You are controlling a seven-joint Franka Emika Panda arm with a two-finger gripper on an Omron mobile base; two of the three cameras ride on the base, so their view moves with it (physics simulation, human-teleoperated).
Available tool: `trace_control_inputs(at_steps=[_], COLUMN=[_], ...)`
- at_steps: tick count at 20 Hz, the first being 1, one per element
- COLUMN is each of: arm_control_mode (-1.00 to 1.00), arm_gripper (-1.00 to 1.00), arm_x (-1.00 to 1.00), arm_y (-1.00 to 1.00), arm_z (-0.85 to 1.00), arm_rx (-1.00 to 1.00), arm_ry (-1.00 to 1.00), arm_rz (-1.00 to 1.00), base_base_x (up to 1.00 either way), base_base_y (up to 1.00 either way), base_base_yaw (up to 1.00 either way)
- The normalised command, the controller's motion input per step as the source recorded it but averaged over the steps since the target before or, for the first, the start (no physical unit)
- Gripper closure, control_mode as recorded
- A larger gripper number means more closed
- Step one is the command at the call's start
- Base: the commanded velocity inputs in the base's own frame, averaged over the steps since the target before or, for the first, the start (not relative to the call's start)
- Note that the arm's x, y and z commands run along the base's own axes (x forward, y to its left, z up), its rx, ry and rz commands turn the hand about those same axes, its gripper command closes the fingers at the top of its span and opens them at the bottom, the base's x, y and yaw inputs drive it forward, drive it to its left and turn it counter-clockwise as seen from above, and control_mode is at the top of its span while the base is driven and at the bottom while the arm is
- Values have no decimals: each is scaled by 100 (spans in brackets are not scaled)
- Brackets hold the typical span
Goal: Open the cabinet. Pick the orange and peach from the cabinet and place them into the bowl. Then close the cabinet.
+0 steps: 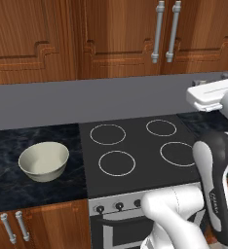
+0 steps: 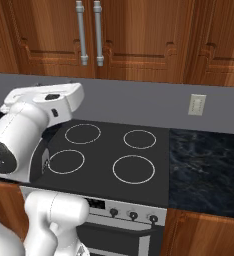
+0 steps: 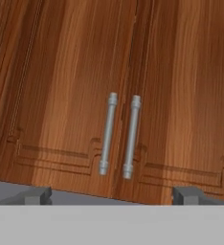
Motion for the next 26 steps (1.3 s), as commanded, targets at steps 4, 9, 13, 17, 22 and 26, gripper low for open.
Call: trace_control_inputs(at_steps=[4,9,13,17,22,26], arm_control_mode=[-100,-100,-100,-100,-100,-100], arm_gripper=[-100,-100,-100,-100,-100,-100], arm_x=[52,70,80,42,8,20], arm_y=[-32,-31,-27,-4,0,0], arm_z=[0,0,0,4,24,14], arm_rx=[0,0,2,8,18,17], arm_ry=[-3,0,0,-3,-2,0], arm_rz=[-7,-9,-7,0,0,0], base_base_x=[0,0,0,0,0,0], base_base_y=[0,0,0,0,0,0], base_base_yaw=[0,0,0,0,0,0])
